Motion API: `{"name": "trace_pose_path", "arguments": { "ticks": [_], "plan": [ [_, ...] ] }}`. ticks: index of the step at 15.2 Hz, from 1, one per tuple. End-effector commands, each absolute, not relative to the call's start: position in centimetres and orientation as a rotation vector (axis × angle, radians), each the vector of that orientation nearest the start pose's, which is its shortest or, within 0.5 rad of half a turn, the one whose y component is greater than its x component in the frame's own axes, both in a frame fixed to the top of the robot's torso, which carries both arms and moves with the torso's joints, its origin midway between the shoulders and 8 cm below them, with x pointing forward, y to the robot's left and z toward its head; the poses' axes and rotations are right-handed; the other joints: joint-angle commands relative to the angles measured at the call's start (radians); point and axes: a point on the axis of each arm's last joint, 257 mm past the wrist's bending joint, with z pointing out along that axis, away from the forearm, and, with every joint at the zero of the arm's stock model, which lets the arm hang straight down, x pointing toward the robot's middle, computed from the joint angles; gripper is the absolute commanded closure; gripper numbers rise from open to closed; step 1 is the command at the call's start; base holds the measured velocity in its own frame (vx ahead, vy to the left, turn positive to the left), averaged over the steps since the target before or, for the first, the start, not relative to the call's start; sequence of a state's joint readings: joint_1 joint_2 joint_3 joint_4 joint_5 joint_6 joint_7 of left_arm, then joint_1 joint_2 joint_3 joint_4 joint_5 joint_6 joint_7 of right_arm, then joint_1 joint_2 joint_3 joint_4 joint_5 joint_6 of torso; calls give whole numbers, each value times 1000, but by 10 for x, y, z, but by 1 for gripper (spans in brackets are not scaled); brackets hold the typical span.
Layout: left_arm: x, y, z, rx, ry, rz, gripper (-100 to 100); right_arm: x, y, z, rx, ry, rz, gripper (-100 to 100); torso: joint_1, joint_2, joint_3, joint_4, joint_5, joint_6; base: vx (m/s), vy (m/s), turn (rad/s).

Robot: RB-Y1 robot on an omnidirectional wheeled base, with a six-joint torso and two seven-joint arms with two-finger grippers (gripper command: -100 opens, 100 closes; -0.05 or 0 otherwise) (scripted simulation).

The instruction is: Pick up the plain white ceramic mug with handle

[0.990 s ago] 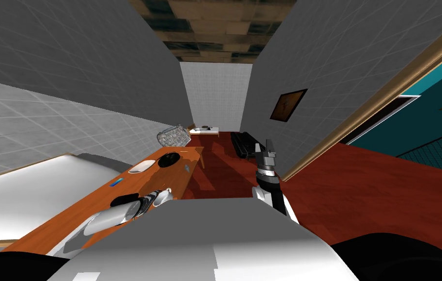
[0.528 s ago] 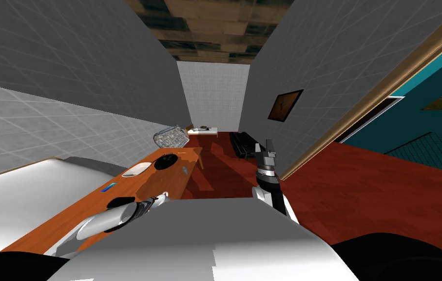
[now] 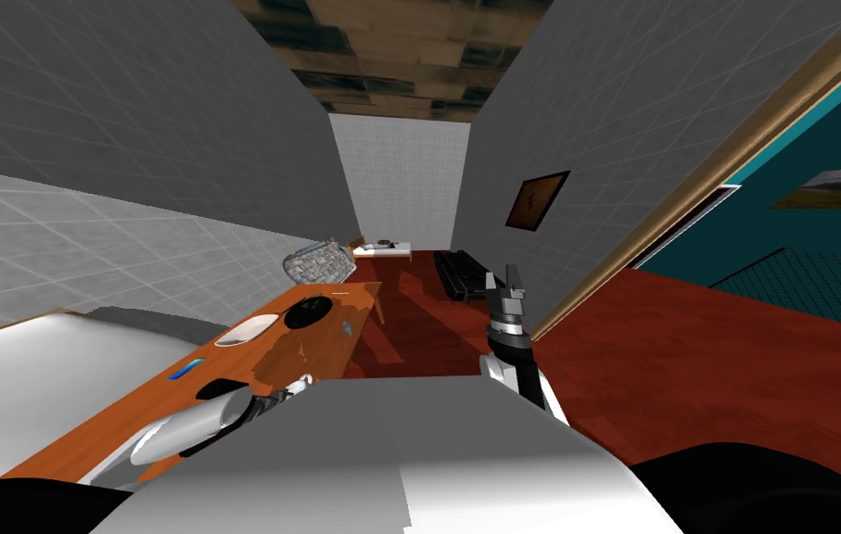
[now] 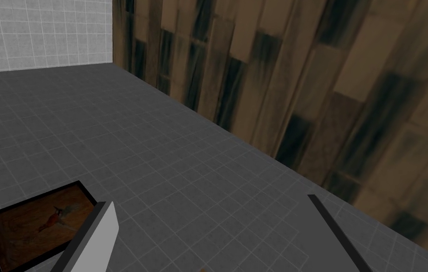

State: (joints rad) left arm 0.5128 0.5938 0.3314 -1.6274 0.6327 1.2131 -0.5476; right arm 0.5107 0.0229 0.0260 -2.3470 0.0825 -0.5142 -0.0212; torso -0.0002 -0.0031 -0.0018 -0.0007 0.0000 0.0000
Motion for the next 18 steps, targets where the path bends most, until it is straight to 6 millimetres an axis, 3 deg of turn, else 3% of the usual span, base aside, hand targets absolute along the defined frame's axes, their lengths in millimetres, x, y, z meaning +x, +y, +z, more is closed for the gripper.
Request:
{"name": "trace_pose_path", "arguments": {
  "ticks": [1, 3, 8, 9, 10, 14, 17, 18],
  "plan": [
    [120, 529, -459, -1980, 2287, 88, -100, 329, -261, 53, 576, 586, 1306, 0, 0, 0, 0, 0, 0, 0, 41, 4, -50],
    [122, 530, -459, -1973, 2282, 85, -100, 329, -261, 53, 576, 586, 1306, 0, 0, 0, 0, 0, 0, 0, 30, 2, -31],
    [121, 522, -483, -1994, 2267, 84, -100, 329, -261, 53, 576, 586, 1306, 0, 2, 4, 2, 1, 1, 0, -20, 29, -45],
    [121, 524, -478, -1992, 2271, 84, -100, 329, -261, 53, 576, 586, 1306, 0, 2, 5, 3, 1, 1, 0, -14, 20, -17],
    [121, 523, -479, -1992, 2270, 84, 100, 329, -261, 53, 576, 586, 1306, 0, 2, 4, 3, 1, 0, 0, -5, 8, -2],
    [120, 524, -479, -1992, 2272, 87, 100, 329, -261, 53, 576, 586, 1306, 0, 0, 3, 2, 1, 1, 0, 0, 0, 0],
    [121, 528, -461, -1980, 2283, 87, 100, 329, -261, 53, 576, 586, 1306, 0, -2, 2, 2, 2, -1, -1, 27, -36, 67],
    [121, 528, -467, -1982, 2278, 87, 100, 329, -261, 53, 576, 586, 1306, 0, -3, 2, 2, 2, -1, -1, 19, -26, 32]
  ]
}}
